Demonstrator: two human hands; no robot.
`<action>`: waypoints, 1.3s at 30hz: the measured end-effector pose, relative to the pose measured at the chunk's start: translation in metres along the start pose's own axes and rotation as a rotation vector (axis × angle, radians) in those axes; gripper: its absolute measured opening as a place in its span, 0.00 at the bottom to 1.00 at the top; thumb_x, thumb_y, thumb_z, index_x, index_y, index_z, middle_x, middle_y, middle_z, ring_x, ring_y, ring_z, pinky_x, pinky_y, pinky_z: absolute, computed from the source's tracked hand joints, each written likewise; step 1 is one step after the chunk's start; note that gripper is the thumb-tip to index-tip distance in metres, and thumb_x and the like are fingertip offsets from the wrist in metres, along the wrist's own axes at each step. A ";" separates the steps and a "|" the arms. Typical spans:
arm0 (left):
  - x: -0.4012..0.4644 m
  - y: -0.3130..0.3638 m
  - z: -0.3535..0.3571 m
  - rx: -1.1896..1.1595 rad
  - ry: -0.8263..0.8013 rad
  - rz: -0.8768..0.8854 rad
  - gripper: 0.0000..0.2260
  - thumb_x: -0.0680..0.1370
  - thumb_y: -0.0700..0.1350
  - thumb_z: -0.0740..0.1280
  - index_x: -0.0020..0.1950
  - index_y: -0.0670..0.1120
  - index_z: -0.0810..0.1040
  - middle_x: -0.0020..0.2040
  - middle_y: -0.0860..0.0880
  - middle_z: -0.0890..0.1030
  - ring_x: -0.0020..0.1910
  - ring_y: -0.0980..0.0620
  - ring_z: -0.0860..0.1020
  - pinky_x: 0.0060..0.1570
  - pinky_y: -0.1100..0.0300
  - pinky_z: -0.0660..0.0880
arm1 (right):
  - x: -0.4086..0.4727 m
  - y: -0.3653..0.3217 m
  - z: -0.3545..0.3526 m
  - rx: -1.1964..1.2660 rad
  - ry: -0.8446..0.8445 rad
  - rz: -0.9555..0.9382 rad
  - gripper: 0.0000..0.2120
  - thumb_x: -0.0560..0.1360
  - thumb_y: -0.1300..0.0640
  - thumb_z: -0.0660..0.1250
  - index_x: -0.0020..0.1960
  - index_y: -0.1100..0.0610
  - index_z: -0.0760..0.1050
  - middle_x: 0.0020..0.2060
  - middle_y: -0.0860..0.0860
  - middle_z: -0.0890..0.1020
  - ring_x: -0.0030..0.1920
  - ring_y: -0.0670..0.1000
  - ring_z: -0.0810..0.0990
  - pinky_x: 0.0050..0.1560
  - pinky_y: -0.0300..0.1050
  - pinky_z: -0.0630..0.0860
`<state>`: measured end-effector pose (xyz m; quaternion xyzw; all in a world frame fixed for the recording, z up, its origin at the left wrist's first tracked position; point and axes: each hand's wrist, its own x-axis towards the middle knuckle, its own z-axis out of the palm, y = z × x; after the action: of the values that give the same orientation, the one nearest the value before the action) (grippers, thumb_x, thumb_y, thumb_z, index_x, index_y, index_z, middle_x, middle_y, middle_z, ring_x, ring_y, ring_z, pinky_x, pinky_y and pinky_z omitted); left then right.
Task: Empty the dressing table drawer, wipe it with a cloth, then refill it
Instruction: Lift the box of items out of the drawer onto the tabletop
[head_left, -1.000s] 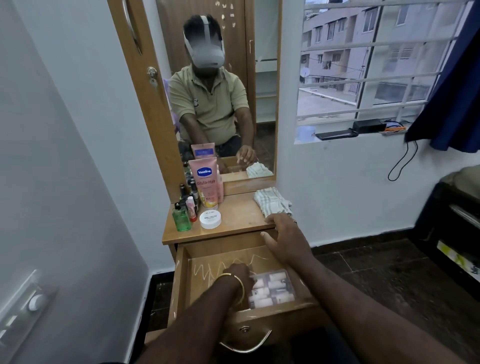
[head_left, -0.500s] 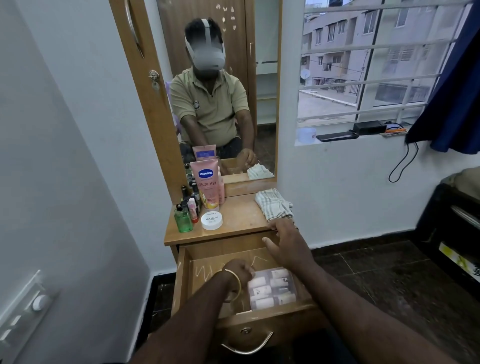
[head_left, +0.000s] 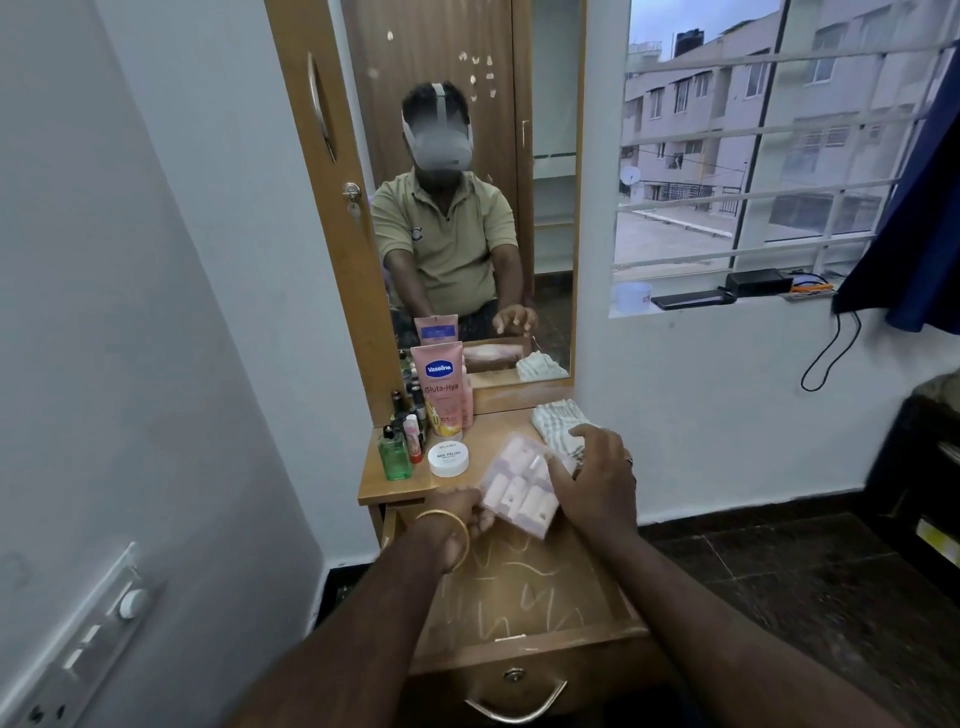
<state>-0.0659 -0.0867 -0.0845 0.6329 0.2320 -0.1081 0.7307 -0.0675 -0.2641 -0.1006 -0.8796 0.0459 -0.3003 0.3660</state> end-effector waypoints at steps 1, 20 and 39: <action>0.000 0.003 0.002 -0.069 0.011 -0.012 0.03 0.79 0.33 0.64 0.53 0.35 0.74 0.39 0.38 0.78 0.22 0.53 0.76 0.19 0.65 0.74 | 0.001 -0.004 0.002 0.014 -0.035 0.034 0.19 0.73 0.45 0.71 0.60 0.51 0.73 0.59 0.53 0.75 0.57 0.55 0.75 0.55 0.52 0.74; 0.032 -0.007 0.011 0.769 0.374 0.651 0.08 0.73 0.46 0.71 0.52 0.48 0.80 0.51 0.50 0.82 0.51 0.49 0.78 0.54 0.54 0.76 | 0.010 0.007 0.046 -0.077 -0.288 -0.204 0.14 0.71 0.54 0.73 0.55 0.55 0.83 0.52 0.49 0.81 0.53 0.50 0.78 0.49 0.42 0.75; 0.081 0.016 0.040 1.453 0.061 1.094 0.11 0.75 0.38 0.64 0.52 0.44 0.83 0.49 0.44 0.83 0.53 0.43 0.78 0.51 0.50 0.77 | 0.082 0.023 0.038 -0.263 0.044 0.130 0.24 0.72 0.43 0.69 0.62 0.56 0.74 0.57 0.55 0.78 0.56 0.58 0.76 0.53 0.53 0.74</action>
<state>0.0198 -0.1115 -0.1051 0.9620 -0.2069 0.1511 0.0949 0.0238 -0.2823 -0.0960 -0.9084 0.1498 -0.2864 0.2653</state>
